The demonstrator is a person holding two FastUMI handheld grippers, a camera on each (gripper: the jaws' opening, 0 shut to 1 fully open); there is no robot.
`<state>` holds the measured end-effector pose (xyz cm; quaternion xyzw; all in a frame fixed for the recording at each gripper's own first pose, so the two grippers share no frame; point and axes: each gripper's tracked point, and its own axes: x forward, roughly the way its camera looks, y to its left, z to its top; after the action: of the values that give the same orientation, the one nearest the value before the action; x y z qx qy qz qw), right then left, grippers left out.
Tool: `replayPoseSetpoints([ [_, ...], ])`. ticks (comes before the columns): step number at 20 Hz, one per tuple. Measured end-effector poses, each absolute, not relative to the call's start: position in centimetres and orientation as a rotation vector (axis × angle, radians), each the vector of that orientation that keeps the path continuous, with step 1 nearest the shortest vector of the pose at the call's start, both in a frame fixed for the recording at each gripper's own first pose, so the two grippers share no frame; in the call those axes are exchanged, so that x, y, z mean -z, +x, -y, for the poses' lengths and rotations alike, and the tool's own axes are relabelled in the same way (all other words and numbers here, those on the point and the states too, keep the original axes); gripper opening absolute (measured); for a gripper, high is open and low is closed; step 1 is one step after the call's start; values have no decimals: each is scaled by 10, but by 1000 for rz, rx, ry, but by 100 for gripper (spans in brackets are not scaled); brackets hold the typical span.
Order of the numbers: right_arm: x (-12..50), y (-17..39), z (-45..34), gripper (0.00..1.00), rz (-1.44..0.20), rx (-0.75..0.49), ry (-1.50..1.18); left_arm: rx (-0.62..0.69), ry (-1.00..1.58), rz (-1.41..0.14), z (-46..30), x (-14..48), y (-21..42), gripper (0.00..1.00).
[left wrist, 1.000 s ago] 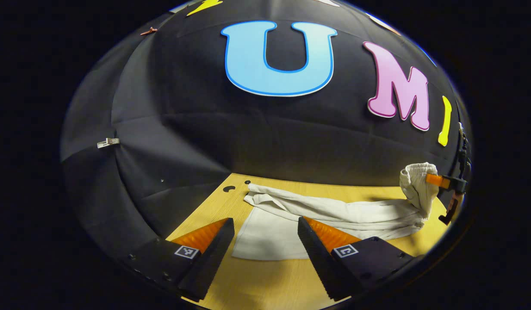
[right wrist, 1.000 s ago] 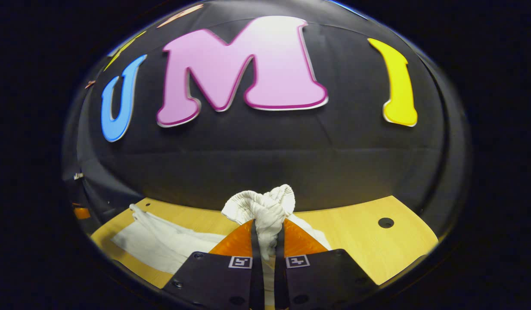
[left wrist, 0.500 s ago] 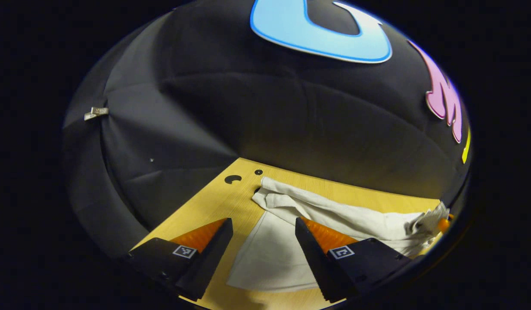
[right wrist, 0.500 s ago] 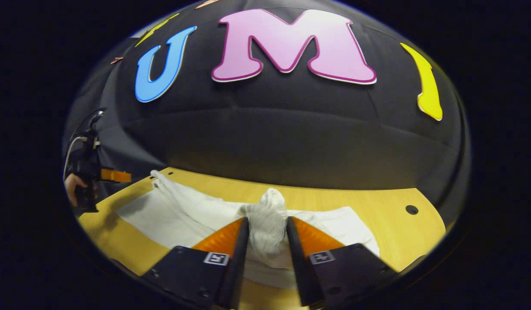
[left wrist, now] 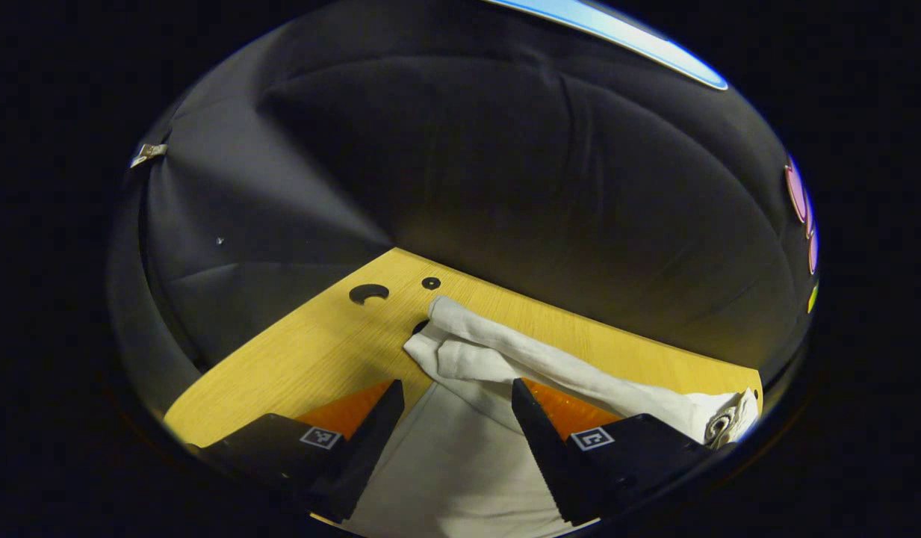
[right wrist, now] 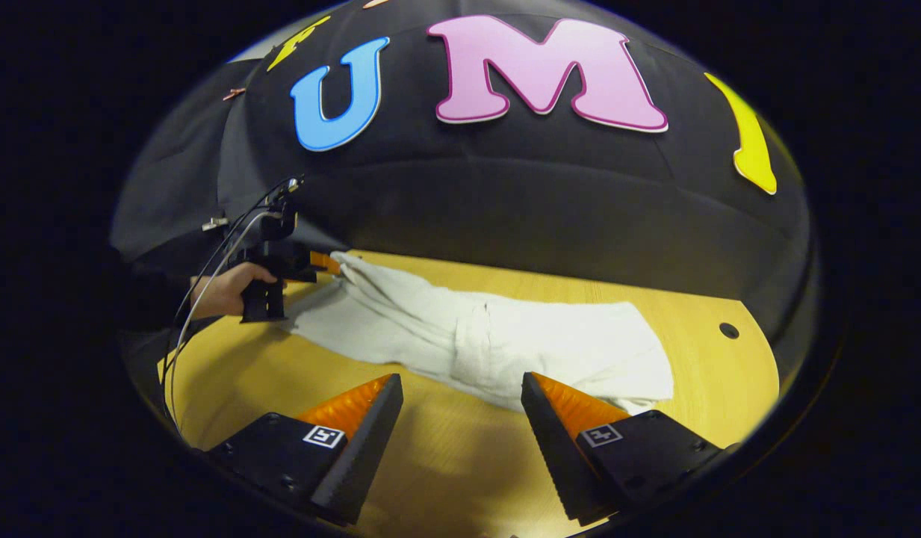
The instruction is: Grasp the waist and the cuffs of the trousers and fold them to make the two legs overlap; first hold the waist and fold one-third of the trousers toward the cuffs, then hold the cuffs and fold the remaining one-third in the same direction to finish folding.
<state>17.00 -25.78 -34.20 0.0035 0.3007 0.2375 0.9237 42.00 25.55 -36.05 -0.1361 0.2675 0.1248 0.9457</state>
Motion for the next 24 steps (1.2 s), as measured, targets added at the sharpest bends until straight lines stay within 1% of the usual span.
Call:
replayPoseSetpoints([
  [2, 351, 152, 263, 98, -685, -486, 23, -271, -257, -558, -260, 371, 424, 95],
  [4, 359, 139, 267, 98, -746, -475, 54, -261, -201, -563, -258, 374, 429, 96],
  [6, 362, 136, 273, 99, -776, -459, 78, -217, -110, -612, -245, 380, 433, 97],
  [7, 364, 134, 277, 98, -784, -456, 84, -202, -3, -667, -244, 386, 429, 96],
  [8, 364, 135, 279, 99, -789, -458, 86, -163, 44, -675, -242, 387, 434, 100],
  [9, 362, 135, 282, 99, -791, -459, 86, -125, 17, -689, -232, 392, 437, 86],
  [11, 357, 140, 287, 99, -789, -454, 89, -128, -7, -714, -231, 393, 434, 59],
  [12, 354, 142, 292, 99, -783, -450, 91, -129, -19, -724, -229, 393, 432, 63],
  [14, 347, 146, 304, 99, -766, -435, 76, -130, -30, -748, -222, 395, 431, 53],
  [15, 344, 147, 310, 99, -760, -427, 65, -130, -38, -755, -219, 396, 432, 43],
  [16, 341, 149, 316, 99, -754, -419, 58, -127, -51, -763, -215, 395, 433, 41],
  [17, 338, 150, 320, 99, -746, -411, 53, -129, -67, -766, -212, 392, 433, 28],
  [19, 333, 152, 328, 99, -733, -396, 46, -147, -113, -768, -208, 395, 432, 12],
  [21, 329, 155, 335, 99, -721, -381, 42, -161, -188, -767, -203, 395, 429, 6],
  [23, 322, 159, 343, 99, -709, -366, 44, -182, -289, -749, -201, 390, 425, 5],
  [24, 319, 161, 347, 99, -699, -357, 47, -203, -320, -717, -204, 382, 429, 5],
])
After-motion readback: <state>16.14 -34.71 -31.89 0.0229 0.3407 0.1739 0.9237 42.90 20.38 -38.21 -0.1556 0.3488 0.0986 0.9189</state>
